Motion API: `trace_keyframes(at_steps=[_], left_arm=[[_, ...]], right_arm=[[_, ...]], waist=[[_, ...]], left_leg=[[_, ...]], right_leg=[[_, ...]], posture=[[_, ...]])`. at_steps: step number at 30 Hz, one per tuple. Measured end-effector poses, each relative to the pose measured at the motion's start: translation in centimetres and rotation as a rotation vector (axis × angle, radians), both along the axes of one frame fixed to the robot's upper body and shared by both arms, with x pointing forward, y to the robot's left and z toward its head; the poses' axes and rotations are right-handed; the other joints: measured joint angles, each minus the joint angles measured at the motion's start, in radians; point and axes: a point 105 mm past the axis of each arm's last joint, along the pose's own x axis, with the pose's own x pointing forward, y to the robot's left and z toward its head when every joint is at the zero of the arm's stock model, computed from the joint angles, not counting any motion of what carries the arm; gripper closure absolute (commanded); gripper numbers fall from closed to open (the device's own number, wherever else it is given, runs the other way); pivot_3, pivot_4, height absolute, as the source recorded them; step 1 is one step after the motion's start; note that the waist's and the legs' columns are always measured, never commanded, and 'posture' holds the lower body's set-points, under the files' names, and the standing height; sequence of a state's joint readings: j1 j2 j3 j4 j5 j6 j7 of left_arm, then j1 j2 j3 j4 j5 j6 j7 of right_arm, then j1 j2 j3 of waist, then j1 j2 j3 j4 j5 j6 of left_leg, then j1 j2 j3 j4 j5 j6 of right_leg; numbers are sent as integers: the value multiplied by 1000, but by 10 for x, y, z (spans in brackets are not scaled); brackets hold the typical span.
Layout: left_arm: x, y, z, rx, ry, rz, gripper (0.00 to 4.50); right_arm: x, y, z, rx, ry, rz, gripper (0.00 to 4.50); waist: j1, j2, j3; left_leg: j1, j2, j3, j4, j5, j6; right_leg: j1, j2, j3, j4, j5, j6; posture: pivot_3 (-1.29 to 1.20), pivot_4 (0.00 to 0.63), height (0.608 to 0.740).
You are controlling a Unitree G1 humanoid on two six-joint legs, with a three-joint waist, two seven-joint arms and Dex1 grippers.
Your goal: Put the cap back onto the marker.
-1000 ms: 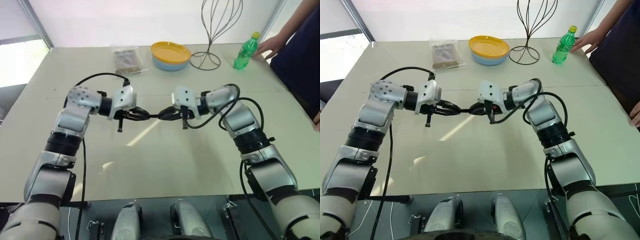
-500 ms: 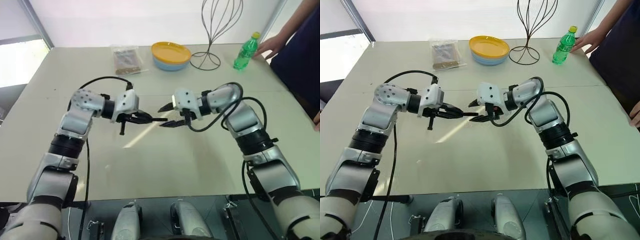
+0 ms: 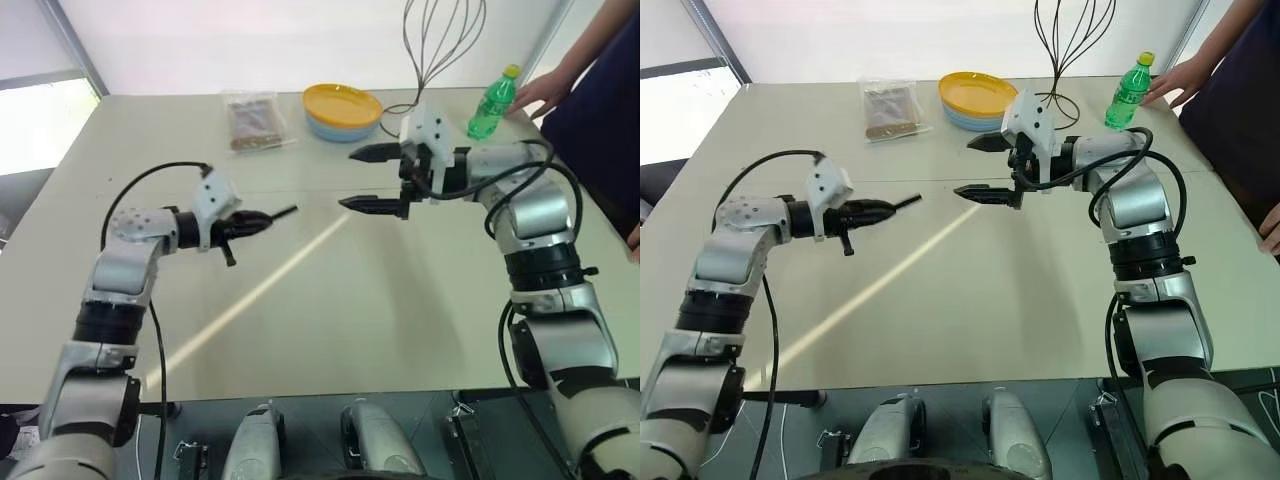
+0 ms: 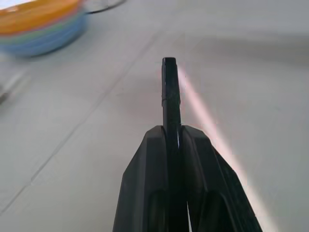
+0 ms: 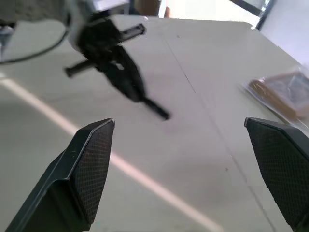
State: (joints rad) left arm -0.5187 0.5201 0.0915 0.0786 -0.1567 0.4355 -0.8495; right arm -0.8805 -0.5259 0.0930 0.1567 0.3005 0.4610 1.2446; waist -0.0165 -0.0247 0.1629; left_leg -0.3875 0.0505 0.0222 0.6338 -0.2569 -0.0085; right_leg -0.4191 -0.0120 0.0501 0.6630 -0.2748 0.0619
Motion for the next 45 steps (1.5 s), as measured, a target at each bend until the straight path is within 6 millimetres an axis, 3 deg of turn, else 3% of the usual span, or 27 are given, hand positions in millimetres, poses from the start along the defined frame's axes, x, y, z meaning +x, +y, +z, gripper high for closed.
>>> trace_keyframes(at_steps=[4,10,17,20,22,23,29,37,42,45], left_arm=[[-9,18,-29,-59,119,249,4500],[-24,23,-53,-143,181,456,4500],[-26,29,-62,-190,167,581,4500],[-29,20,-74,-197,187,582,4500],[-29,16,-77,-208,189,578,3489],[-29,16,-79,-207,189,581,3197],[-26,15,-81,-207,166,580,146],[-31,16,-76,-215,132,507,57],[-52,44,-36,-141,56,356,57],[-64,66,-28,-113,62,327,57]], right_arm=[[-8,1,-14,6,72,14,50],[-18,8,-22,14,97,54,50],[-21,14,-31,-12,105,77,50],[-21,14,-32,-15,103,73,50],[-21,15,-33,-21,97,77,0],[-21,15,-33,-23,93,77,0],[-19,14,-35,-32,83,60,0],[-12,9,-40,-35,65,13,0],[-8,-13,-51,-60,34,-71,0],[-9,-27,-68,-73,65,-123,0]], waist=[[0,0,0],[0,0,0],[-1,0,0],[0,-1,0],[0,-1,0],[-1,-1,0],[-1,-1,0],[-3,-1,0],[-3,0,0],[-2,0,1]], left_leg=[[0,-1,0,0,0,0],[6,-1,0,-1,0,0],[13,-2,1,-2,0,0],[13,-2,1,-2,0,0],[13,-2,1,-2,0,0],[13,-2,1,-2,0,0],[13,-2,1,-3,0,0],[13,-2,1,-4,0,0],[13,0,1,-7,0,0],[12,0,1,-8,0,0]], right_leg=[[0,0,0,0,0,0],[6,0,0,-1,0,0],[12,1,0,-2,0,-1],[12,0,0,-3,0,-1],[12,0,0,-3,0,-1],[12,0,0,-3,0,-1],[13,1,0,-4,0,-1],[13,0,1,-5,0,-1],[12,0,0,-8,-1,-2],[12,-2,1,-10,-3,-5]], posture=[[0,150,740],[0,150,740],[0,150,740],[0,150,740],[0,150,740],[0,150,740],[0,150,740],[0,150,740],[0,150,740],[0,150,740]])
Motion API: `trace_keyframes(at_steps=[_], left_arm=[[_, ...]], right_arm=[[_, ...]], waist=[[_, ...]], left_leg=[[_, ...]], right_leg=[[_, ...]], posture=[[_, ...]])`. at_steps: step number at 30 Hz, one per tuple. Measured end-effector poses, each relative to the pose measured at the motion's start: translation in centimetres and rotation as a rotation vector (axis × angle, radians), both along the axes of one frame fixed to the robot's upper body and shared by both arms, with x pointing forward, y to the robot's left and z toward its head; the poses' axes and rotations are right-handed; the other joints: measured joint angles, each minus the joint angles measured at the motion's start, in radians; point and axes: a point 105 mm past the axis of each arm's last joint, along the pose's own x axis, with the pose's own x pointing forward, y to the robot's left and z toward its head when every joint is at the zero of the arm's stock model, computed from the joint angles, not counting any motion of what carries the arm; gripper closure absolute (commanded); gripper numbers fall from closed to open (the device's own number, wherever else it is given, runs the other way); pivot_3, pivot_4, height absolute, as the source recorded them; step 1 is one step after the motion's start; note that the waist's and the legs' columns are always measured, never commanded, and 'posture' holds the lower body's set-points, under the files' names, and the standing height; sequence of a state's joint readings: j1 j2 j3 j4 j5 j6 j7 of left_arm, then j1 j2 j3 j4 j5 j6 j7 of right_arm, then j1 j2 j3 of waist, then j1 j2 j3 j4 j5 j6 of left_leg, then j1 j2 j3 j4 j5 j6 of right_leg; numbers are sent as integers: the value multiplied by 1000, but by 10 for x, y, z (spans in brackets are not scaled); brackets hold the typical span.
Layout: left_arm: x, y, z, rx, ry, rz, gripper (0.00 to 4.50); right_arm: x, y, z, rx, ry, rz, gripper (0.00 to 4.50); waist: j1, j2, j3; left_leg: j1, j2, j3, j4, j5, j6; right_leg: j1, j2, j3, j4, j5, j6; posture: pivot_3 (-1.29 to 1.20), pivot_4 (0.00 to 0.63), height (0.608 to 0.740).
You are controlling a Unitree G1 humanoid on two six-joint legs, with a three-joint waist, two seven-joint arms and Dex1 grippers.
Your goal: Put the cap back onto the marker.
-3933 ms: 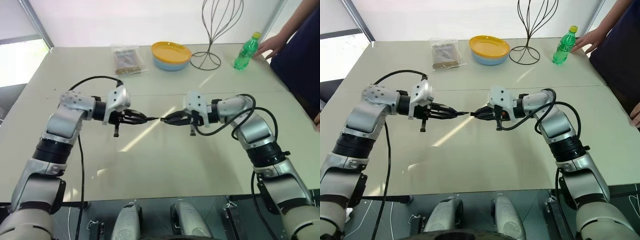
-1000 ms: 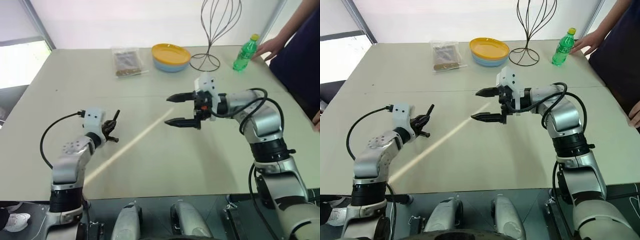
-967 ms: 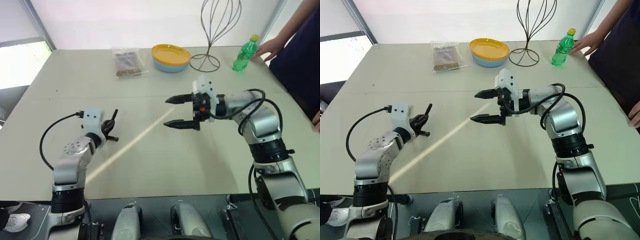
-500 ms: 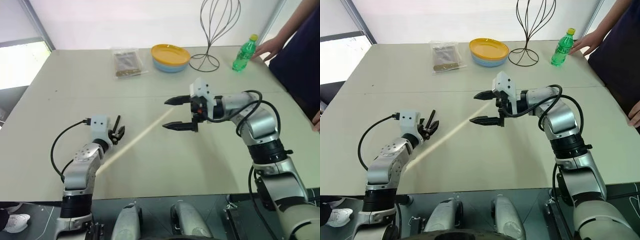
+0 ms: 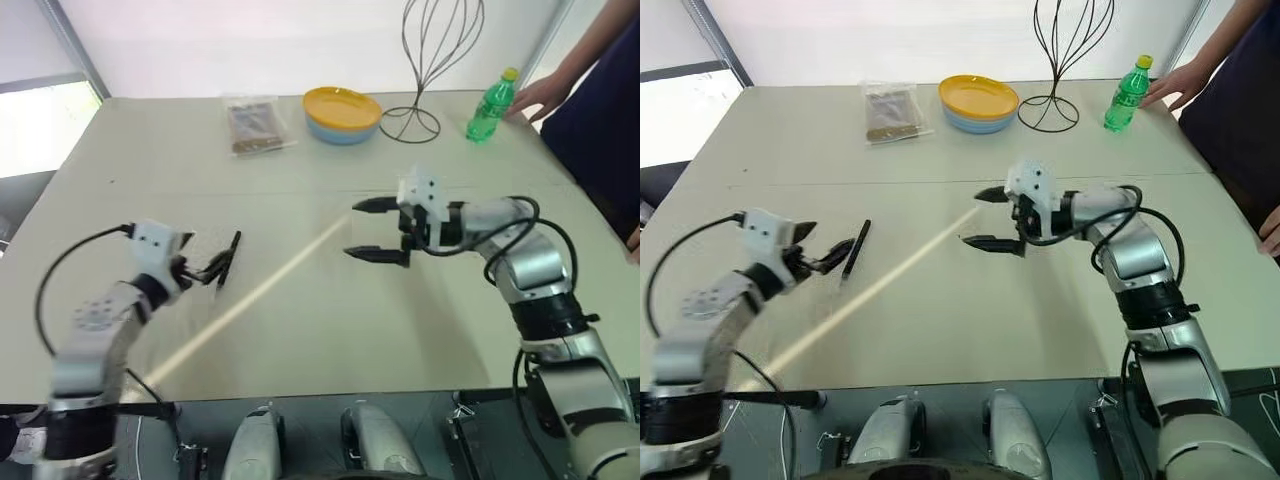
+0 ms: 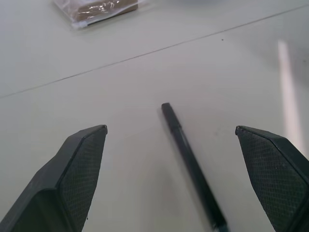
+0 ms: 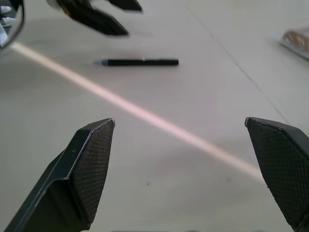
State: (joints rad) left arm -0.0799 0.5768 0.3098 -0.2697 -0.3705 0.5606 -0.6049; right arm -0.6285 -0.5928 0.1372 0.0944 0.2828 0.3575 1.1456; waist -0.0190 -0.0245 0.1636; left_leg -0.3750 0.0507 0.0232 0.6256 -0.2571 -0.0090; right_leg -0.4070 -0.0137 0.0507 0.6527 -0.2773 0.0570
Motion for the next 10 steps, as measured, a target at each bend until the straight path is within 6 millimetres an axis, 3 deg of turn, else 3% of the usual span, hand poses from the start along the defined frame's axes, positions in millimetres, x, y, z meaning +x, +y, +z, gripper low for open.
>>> trace_keyframes(at_steps=[5,10], left_arm=[[-12,52,7,48,22,48,57],[-21,65,0,60,52,49,57]], right_arm=[[3,-26,-16,39,6,-162,0],[-3,-35,-22,55,-8,-249,0]], waist=[[0,0,0],[1,0,0]], left_leg=[[0,0,1,0,0,0],[0,0,1,-1,0,0]], right_leg=[[0,-1,0,-2,0,-1],[0,-2,1,-3,-1,-1]], posture=[[0,150,740],[0,150,740]])
